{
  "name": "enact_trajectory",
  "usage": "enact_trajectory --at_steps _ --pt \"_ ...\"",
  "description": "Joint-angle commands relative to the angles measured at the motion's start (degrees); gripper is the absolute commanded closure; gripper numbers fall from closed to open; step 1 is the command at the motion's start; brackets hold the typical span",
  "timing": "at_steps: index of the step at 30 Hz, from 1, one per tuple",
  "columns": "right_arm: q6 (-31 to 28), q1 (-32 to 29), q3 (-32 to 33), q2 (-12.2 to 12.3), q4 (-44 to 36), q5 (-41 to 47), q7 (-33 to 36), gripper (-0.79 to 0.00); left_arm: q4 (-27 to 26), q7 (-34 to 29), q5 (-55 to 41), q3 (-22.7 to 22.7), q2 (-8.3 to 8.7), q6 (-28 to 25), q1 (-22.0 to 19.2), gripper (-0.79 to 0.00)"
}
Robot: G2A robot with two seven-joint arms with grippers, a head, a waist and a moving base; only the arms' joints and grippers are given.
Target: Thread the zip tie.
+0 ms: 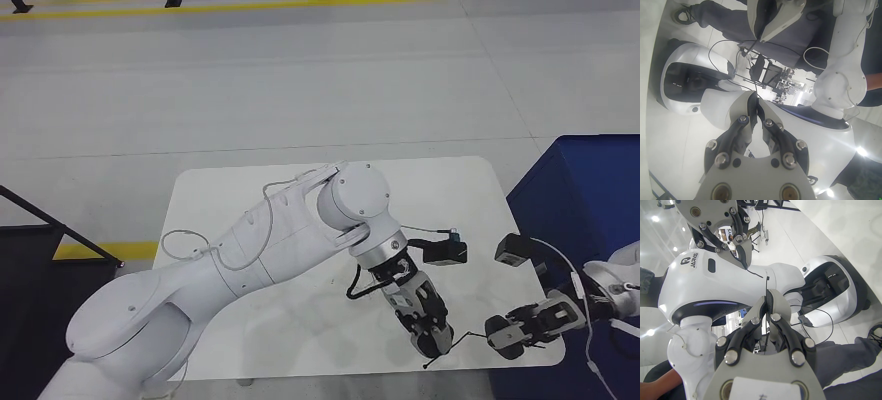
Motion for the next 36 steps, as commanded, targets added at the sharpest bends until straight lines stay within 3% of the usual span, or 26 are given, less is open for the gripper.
enact_trajectory --at_steps 1,3,9,21,36 --pt "0.0 0.1 -0.1 0.4 -0.2 0.1 0.0 0.0 -0.6 1.4 1.2 -0.4 0.25 1.5 0.2 0.0" --pt "0.0 0.1 -0.1 0.4 -0.2 0.1 0.0 0.0 -1.3 4.8 3.4 -0.3 0.4 4.0 0.5 0.0" --pt "0.0 0.1 -0.1 0.4 -0.2 0.1 0.0 0.0 -1.7 5.2 3.3 -0.3 0.41 3.7 1.1 0.0" --pt "0.0 0.1 -0.1 0.4 -0.2 0.1 0.0 0.0 -5.0 2.6 2.9 -4.1 2.05 3.8 4.5 0.0" --pt "0.0 0.1 -0.1 0.4 -0.2 0.1 0.0 0.0 -3.4 2.2 1.7 -3.0 1.7 3.4 4.1 0.0"
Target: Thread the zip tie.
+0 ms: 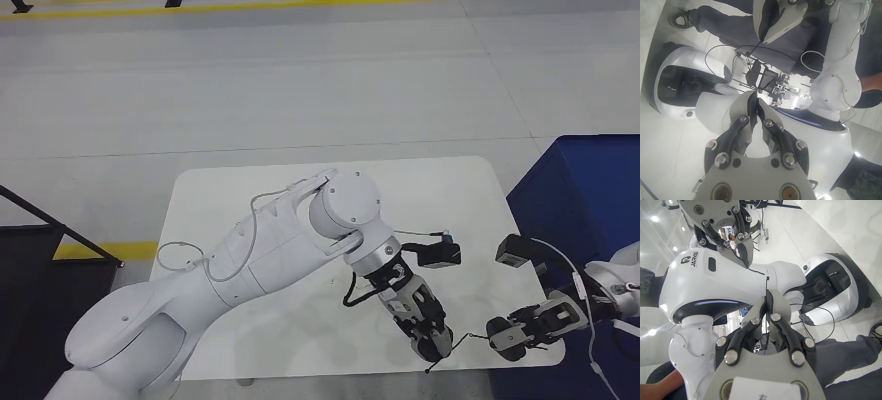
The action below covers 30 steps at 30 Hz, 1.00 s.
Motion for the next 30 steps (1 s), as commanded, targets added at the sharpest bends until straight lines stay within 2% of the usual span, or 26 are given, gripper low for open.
enact_trajectory --at_steps 1,17,30 --pt "0.0 0.0 0.0 0.0 0.0 0.0 0.0 0.0 0.1 0.0 -0.1 -0.1 -0.13 0.0 0.1 0.0" --pt "0.0 0.0 0.0 0.0 0.0 0.0 0.0 0.0 2.1 -0.5 -0.3 1.0 -1.21 -0.5 -0.5 0.0" --pt "0.0 0.0 0.0 0.0 0.0 0.0 0.0 0.0 5.3 -1.2 -3.2 3.6 -2.46 -1.2 -2.2 0.0"
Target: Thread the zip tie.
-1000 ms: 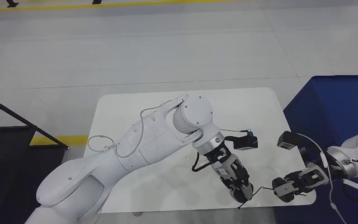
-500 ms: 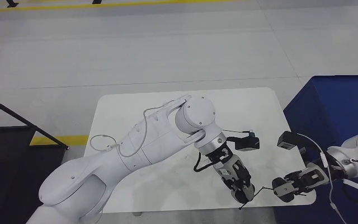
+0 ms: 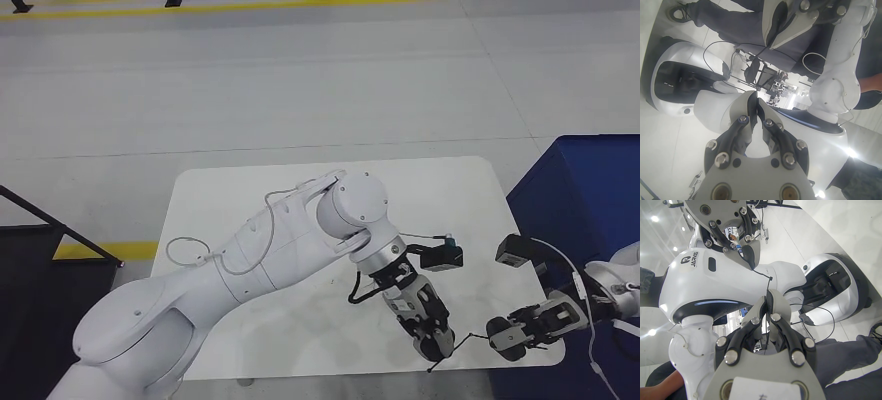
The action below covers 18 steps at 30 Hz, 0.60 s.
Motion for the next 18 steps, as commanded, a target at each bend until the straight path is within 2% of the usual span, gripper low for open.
enact_trajectory --at_steps 1,6,18 --pt "0.1 0.0 0.0 0.0 -0.1 -0.1 -0.4 0.0 0.6 -0.1 -0.6 0.4 -0.28 -0.1 -0.4 0.0" --pt "-0.3 -0.3 0.3 -0.7 -1.3 -1.6 -2.2 0.0 2.1 -0.7 -1.8 0.9 -1.11 -0.7 -1.2 0.0" --pt "-1.0 -1.3 1.8 -1.9 -1.0 -2.0 -1.0 0.0 6.3 -1.0 -3.0 1.2 -2.35 -1.0 -1.6 0.0"
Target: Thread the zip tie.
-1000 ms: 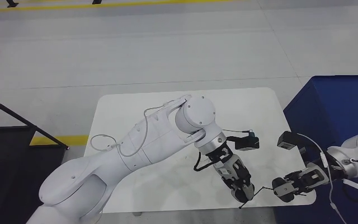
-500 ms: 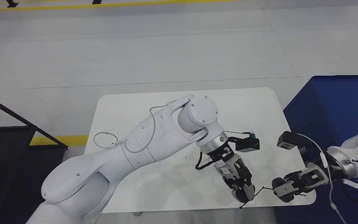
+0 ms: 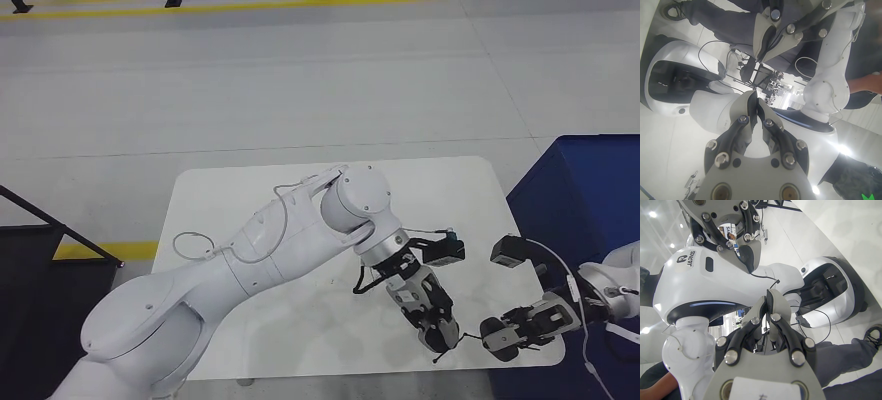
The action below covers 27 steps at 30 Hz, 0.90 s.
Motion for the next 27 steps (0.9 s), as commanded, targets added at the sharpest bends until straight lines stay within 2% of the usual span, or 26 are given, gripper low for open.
enact_trajectory --at_steps 1,15,16,17,18,19,20,27 --pt "0.1 -0.2 0.3 -0.2 0.0 0.0 0.1 0.0 0.5 0.0 -0.2 0.1 -0.04 0.0 0.0 0.0" --pt "1.0 -1.6 2.8 -1.4 0.1 0.0 1.0 0.0 1.8 -0.2 -3.6 3.1 0.24 -0.2 -1.8 0.0" --pt "1.2 -1.7 2.9 -1.5 0.2 -0.1 0.9 0.0 1.7 -0.2 -3.8 3.2 0.26 -0.2 -2.0 -0.065" --pt "1.6 -1.8 3.0 -1.6 0.1 -0.2 1.0 0.0 1.5 -0.3 -4.0 3.3 0.27 -0.3 -2.1 -0.332" --pt "2.0 -1.9 3.1 -1.6 0.0 -0.3 1.0 0.0 1.4 -0.3 -4.1 3.4 0.3 -0.3 -2.2 -0.514" --pt "2.3 -2.0 3.2 -1.7 -0.2 -0.5 1.1 0.0 1.2 -0.3 -4.0 3.3 0.33 -0.3 -2.4 -0.757" --pt "2.8 -2.1 3.3 -1.8 -0.3 -0.6 1.1 0.0 1.1 -0.3 -4.1 3.2 0.38 -0.3 -2.4 -0.785" --pt "6.2 -2.2 3.2 -2.4 -0.5 0.4 1.1 0.0 -0.1 -0.3 -3.3 1.6 1.18 -1.2 -1.9 -0.785"
